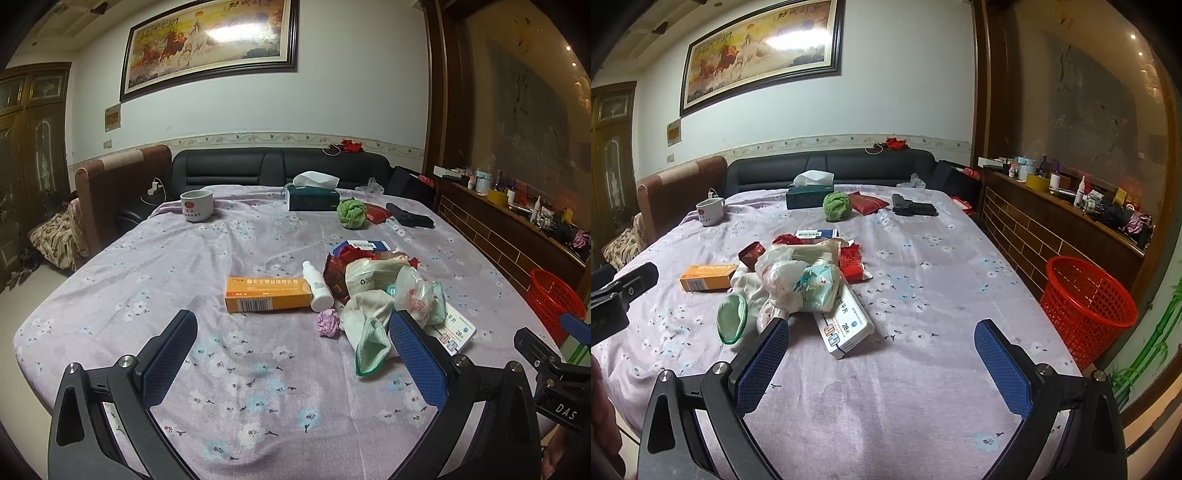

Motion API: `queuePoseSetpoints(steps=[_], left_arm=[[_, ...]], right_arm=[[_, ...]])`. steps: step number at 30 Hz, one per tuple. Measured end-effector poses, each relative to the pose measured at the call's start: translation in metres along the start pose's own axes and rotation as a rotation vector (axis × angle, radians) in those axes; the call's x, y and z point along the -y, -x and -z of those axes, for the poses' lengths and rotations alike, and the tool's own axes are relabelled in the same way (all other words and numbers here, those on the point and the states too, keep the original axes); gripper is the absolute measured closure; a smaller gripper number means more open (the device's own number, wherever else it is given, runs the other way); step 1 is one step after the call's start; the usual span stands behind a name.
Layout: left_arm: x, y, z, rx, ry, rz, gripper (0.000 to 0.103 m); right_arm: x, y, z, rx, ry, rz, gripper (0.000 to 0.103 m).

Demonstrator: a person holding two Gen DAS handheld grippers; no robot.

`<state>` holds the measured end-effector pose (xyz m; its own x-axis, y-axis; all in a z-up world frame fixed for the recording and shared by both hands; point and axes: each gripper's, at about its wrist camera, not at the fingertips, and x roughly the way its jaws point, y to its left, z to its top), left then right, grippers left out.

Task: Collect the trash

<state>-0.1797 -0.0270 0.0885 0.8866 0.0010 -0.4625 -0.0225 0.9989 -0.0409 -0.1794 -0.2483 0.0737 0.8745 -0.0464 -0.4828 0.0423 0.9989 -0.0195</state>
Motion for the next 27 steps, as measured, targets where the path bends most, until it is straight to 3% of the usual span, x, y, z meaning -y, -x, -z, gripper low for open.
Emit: queuePoseSetpoints(steps=[27], left_arm=[[0.0051,-0.0036,0.0001,-0.01,-0.012,0.008,0.0]], right_arm=[[-0.0049,-0.0008,-0.0003,-0.017,0.02,-0.029,0.001]])
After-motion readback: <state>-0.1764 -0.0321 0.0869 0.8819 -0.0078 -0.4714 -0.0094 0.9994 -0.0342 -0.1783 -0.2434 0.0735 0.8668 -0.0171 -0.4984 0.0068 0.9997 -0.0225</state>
